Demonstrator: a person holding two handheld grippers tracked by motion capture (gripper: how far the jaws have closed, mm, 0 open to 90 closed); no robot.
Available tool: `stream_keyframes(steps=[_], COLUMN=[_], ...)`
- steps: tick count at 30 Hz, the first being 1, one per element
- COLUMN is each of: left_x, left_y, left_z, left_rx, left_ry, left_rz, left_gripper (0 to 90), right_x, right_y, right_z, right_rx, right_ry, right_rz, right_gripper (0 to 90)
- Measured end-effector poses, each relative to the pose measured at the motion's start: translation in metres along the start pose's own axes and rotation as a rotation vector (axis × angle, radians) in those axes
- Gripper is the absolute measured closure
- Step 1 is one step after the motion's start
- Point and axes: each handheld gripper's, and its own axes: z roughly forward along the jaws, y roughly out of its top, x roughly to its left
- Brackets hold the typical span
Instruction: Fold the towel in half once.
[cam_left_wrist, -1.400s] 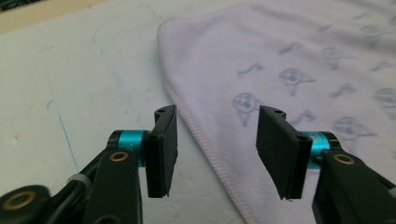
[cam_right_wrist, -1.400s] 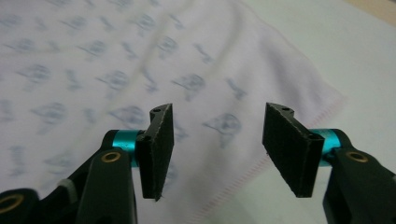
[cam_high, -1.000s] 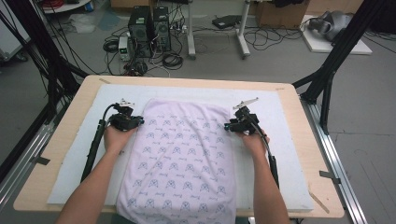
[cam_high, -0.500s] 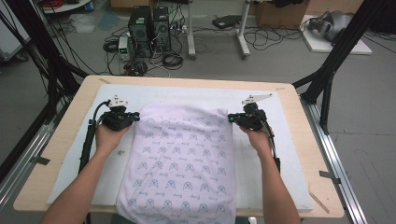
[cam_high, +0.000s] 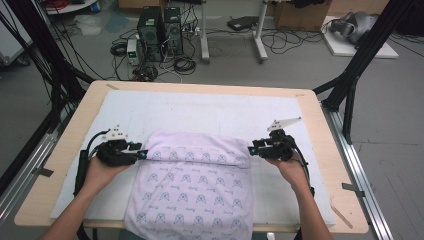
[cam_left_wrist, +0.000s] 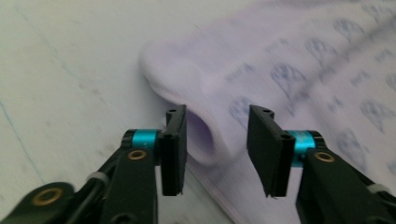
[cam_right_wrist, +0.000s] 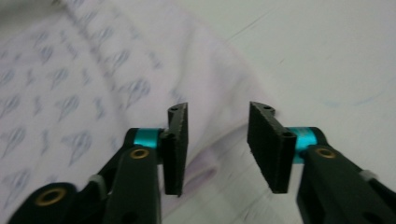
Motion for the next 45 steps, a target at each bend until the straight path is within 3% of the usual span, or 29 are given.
stream_keyframes(steps=[1, 4, 8, 10, 11, 12, 13, 15, 19, 22, 24, 26, 29, 31, 35, 38, 41, 45], left_x=[0.005, 0.017, 0.028, 0.029, 0.029, 0.029, 0.028, 0.024, 0.014, 0.002, -0.011, -0.027, -0.040, -0.039, -0.033, -0.028, -0.020, -0.007], left_y=[0.004, 0.014, 0.019, 0.015, 0.014, 0.014, 0.015, 0.019, 0.027, 0.025, 0.016, -0.002, -0.029, -0.037, -0.034, -0.028, -0.022, -0.022], left_z=[0.006, 0.027, 0.053, 0.059, 0.060, 0.059, 0.057, 0.047, 0.020, -0.006, -0.028, -0.050, -0.073, -0.077, -0.069, -0.053, -0.031, -0.004], left_rx=[-0.015, 0.013, 0.121, 0.148, 0.156, 0.158, 0.143, 0.090, -0.007, -0.073, -0.103, -0.128, -0.136, -0.124, -0.114, -0.096, -0.035, 0.021], left_ry=[0.010, 0.041, -0.020, -0.021, -0.024, -0.031, -0.023, -0.015, -0.005, -0.008, -0.024, -0.045, -0.070, -0.082, -0.060, -0.020, 0.025, 0.049], left_rz=[-0.029, -0.075, -0.121, -0.106, -0.103, -0.102, -0.090, -0.067, -0.022, 0.020, 0.061, 0.117, 0.127, 0.106, 0.101, 0.099, 0.114, 0.070], left_gripper=[54.6, 50.3, 52.5, 71.5, 79.2, 82.6, 83.7, 84.1, 84.1, 84.1, 84.0, 81.3, 65.5, 61.1, 60.8, 61.7, 58.2, 48.7], right_x=[-0.003, -0.011, -0.022, -0.025, -0.024, -0.024, -0.023, -0.020, -0.007, 0.012, 0.032, 0.052, 0.072, 0.077, 0.069, 0.061, 0.047, 0.029], right_y=[0.004, 0.014, 0.014, 0.011, 0.010, 0.010, 0.010, 0.012, 0.021, 0.026, 0.025, 0.016, -0.007, -0.017, -0.022, -0.020, -0.017, -0.017], right_z=[0.005, 0.023, 0.048, 0.056, 0.058, 0.057, 0.056, 0.052, 0.030, 0.007, -0.010, -0.028, -0.048, -0.051, -0.036, -0.022, -0.009, 0.008], right_rx=[-0.002, 0.013, 0.099, 0.132, 0.146, 0.148, 0.143, 0.138, 0.039, -0.025, -0.042, -0.079, -0.137, -0.142, -0.094, -0.052, -0.005, 0.043], right_ry=[-0.020, -0.047, -0.073, -0.048, -0.048, -0.027, 0.015, 0.014, 0.036, 0.050, 0.051, 0.087, 0.179, 0.194, 0.168, 0.095, 0.025, -0.012], right_rz=[0.011, 0.015, 0.047, 0.071, 0.060, 0.033, 0.042, 0.009, -0.022, -0.073, -0.148, -0.204, -0.229, -0.229, -0.193, -0.179, -0.174, -0.132], right_gripper=[52.4, 48.5, 48.2, 56.7, 66.2, 79.9, 81.2, 83.6, 83.8, 83.7, 83.7, 82.0, 71.9, 69.2, 65.6, 61.2, 58.0, 47.1])
